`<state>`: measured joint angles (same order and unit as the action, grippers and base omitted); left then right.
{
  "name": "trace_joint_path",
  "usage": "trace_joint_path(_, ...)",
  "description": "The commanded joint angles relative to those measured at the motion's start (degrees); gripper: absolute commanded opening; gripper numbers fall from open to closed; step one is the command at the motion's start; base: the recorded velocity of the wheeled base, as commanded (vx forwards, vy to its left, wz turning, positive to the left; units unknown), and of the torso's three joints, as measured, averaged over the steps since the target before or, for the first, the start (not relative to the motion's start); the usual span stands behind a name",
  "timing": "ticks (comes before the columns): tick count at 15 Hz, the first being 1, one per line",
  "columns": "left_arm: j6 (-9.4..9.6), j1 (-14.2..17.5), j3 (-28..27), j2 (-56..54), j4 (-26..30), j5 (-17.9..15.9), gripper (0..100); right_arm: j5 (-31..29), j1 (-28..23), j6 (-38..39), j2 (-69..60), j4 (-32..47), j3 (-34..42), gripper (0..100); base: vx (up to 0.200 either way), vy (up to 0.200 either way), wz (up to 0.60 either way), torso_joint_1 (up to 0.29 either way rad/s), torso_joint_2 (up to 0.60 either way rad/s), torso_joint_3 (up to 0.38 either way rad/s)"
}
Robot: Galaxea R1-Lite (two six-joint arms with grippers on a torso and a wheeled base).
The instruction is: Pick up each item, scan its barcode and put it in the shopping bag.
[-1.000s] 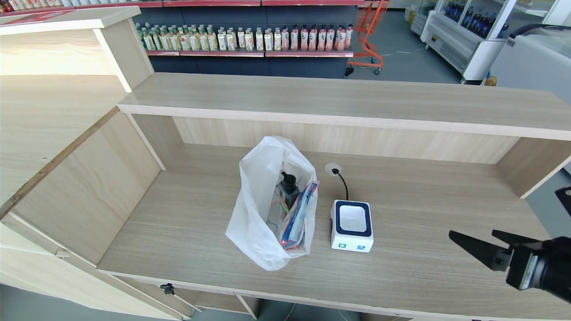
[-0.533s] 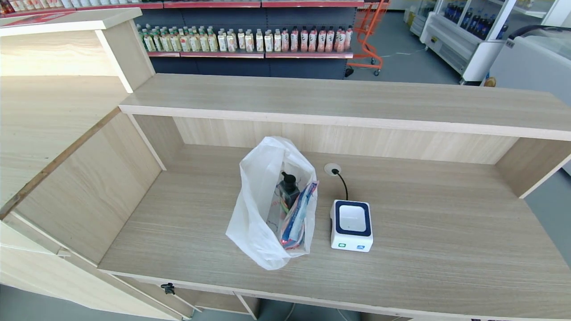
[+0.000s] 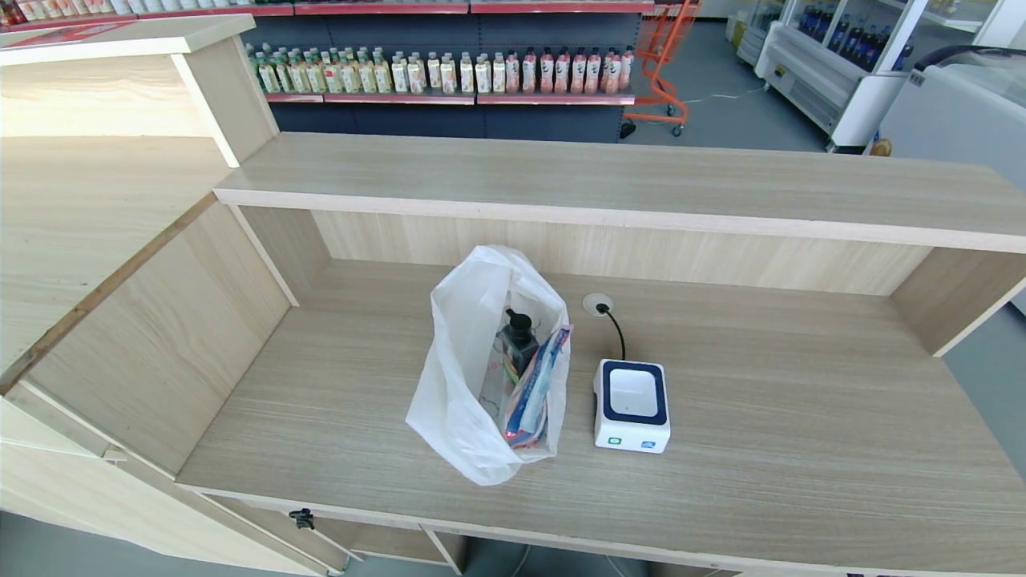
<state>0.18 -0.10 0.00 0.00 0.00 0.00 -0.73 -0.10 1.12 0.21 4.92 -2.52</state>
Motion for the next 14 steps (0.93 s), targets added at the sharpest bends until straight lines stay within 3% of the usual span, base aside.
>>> trace_joint_path(1,0.08,0.0,0.0,0.0,0.0,0.0,100,0.0,0.0,0.4,-0.2,-0.1,0.2,0,0.0,0.0,0.0,0.0,0.0,0.0)
trace_joint_path(8,0.17,0.0,0.0,0.2,0.0,-0.1,100,-0.2,0.0,0.1,-0.2,-0.1,0.2,0,0.0,0.0,0.0,0.0,0.0,0.0)
trace_joint_path(14,0.17,0.0,0.0,0.1,0.0,0.0,100,0.0,0.0,-0.6,-0.2,-0.1,0.2,0,0.0,-0.2,0.0,0.003,0.0,0.003)
